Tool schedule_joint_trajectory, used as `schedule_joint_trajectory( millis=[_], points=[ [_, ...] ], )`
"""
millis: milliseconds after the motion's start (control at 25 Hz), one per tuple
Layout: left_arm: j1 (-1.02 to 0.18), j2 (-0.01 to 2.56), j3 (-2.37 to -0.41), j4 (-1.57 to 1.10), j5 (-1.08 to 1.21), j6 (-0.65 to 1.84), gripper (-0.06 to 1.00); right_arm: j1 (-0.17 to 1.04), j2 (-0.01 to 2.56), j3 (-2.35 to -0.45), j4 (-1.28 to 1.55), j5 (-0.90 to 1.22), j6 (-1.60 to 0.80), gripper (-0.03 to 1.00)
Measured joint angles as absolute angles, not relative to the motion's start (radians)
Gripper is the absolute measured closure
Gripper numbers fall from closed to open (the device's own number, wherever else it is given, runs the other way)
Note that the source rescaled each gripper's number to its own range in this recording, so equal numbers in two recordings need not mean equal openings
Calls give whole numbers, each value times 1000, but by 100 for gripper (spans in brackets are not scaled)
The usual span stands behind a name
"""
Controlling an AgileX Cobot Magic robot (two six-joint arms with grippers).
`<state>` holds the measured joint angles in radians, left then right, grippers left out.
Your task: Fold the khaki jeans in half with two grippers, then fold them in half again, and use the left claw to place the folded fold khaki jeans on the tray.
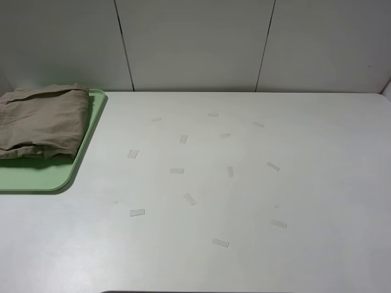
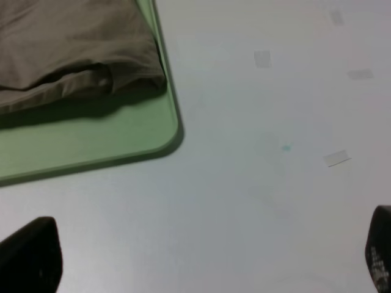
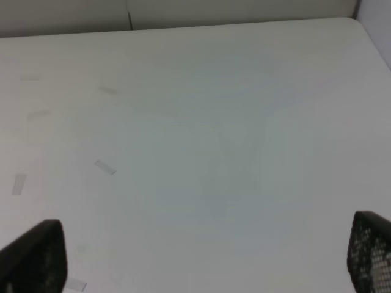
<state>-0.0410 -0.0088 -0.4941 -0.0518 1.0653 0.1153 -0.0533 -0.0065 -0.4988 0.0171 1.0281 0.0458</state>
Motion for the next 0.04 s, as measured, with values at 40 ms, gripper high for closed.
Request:
schedule_joint_trajectory(
  millis=[40],
  points=[
    [-41, -9, -494, -52, 1065, 115, -5, -53, -7, -499, 17, 1028, 46, -3]
  ],
)
